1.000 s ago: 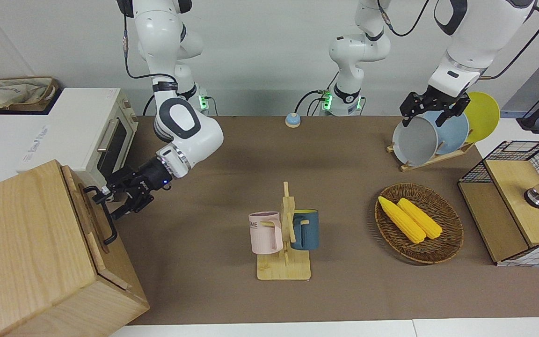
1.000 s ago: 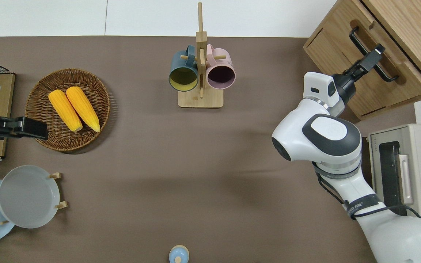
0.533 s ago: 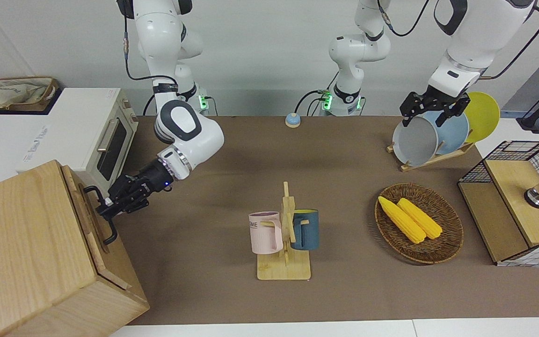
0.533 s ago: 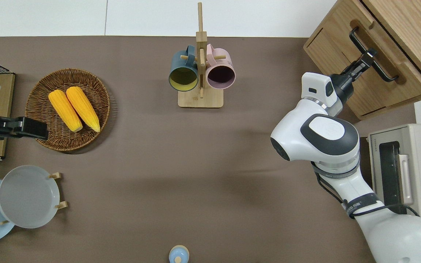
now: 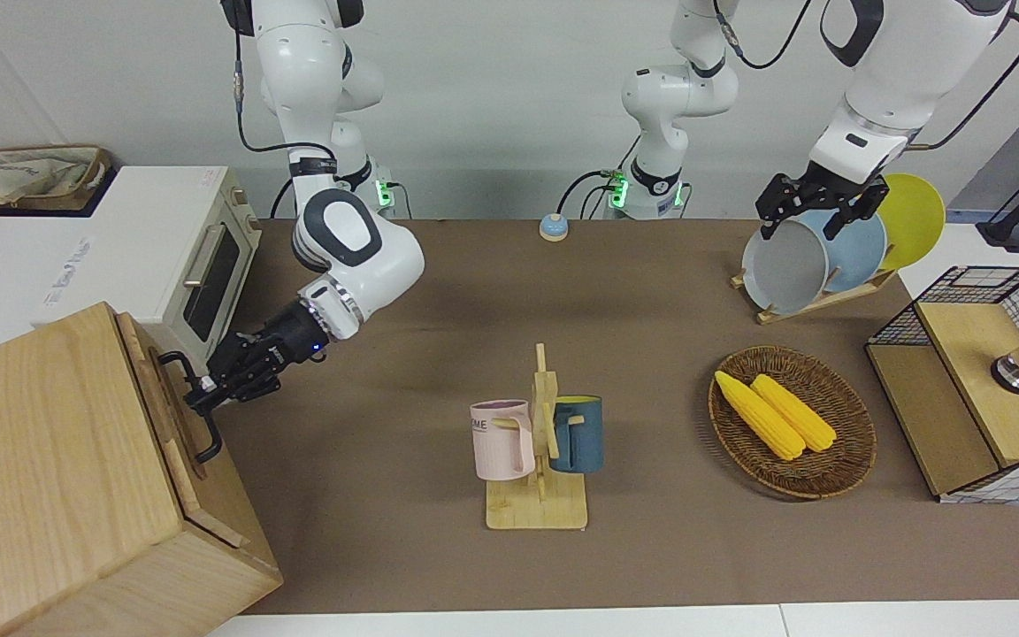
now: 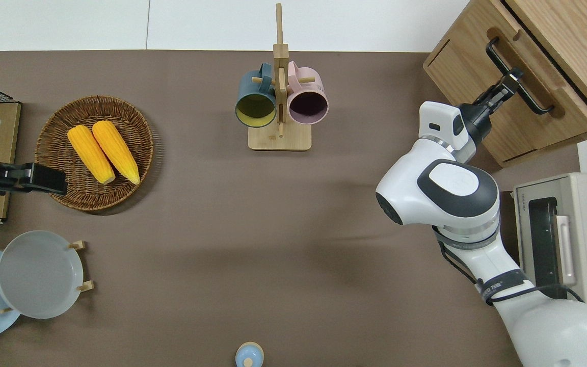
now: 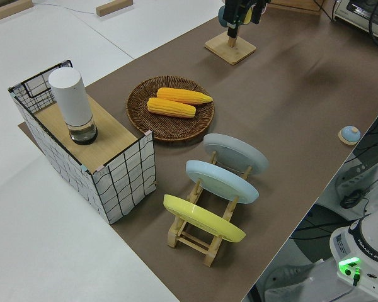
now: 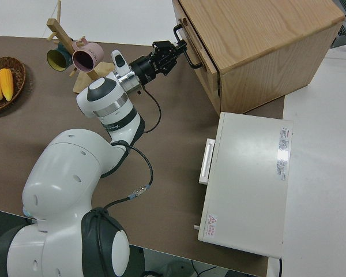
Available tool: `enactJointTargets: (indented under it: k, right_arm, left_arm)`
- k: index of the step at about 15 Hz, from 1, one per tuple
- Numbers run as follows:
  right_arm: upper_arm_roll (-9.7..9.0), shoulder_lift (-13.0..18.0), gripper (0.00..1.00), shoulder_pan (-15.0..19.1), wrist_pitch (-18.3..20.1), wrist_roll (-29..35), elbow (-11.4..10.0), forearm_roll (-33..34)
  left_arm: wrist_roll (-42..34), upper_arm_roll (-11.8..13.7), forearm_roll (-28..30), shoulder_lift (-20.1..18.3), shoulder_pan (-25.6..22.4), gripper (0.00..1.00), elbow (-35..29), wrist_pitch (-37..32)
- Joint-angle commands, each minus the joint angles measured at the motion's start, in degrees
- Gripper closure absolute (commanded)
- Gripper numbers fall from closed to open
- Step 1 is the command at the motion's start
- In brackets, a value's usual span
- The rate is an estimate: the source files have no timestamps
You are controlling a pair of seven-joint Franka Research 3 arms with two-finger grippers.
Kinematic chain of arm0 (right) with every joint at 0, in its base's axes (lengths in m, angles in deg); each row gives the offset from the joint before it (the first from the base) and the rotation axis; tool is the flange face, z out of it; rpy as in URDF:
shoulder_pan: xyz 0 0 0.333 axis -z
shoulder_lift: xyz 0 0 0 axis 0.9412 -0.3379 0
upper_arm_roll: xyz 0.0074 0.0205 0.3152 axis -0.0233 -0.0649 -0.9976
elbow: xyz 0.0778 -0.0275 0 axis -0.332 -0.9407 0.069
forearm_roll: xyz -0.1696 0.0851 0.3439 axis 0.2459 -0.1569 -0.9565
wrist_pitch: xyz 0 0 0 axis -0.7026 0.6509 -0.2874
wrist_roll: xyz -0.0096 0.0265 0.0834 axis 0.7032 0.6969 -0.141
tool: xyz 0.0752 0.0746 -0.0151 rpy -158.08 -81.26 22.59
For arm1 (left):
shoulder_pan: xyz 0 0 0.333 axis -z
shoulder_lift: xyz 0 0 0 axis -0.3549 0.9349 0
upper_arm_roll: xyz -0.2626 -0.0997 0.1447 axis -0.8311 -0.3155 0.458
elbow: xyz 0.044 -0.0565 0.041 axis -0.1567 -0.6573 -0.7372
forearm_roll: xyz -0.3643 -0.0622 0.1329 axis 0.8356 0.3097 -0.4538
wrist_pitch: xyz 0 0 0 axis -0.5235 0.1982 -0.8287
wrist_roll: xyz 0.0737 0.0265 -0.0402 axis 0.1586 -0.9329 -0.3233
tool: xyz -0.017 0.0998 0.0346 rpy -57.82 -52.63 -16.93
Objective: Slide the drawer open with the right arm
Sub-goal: 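Pull the drawer handle toward the robot with the right gripper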
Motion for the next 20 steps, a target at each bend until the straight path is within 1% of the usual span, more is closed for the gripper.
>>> enactJointTargets:
  k: [1,3,10,14,18,20]
  right_arm:
    - [-2.39,-0.39,1.0,-0.77,1.13,-0.58,0.74,-2.02]
    - [-3.0,-0.3,1.0,-2.34,3.24,-0.84,0.74,-4.93]
    - [-3.09,-0.48,1.0,-10.16,12.46,-1.37,0.82,-12.31]
    - [-3.09,-0.57,1.0,-14.56,16.95,-1.37,0.82,-16.36]
    - [-3.09,-0.65,1.0,-17.38,18.98,-1.28,0.82,-18.03]
    - [-3.09,-0.83,1.0,-18.17,19.51,-1.2,0.82,-18.74]
  left_arm:
    - [-0.56,-0.4,-0.98,0.65,-0.31,0.01,1.4,-1.13]
    - [-0.56,-0.4,-0.98,0.65,-0.31,0.01,1.49,-1.13]
    - [-0.56,-0.4,-0.98,0.65,-0.31,0.01,1.4,-1.13]
    - [-0.56,-0.4,-0.98,0.65,-0.31,0.01,1.49,-1.13]
    - [-0.56,-0.4,-0.98,0.65,-0.31,0.01,1.49,-1.13]
    - [-0.56,-0.4,-0.98,0.65,-0.31,0.01,1.49,-1.13]
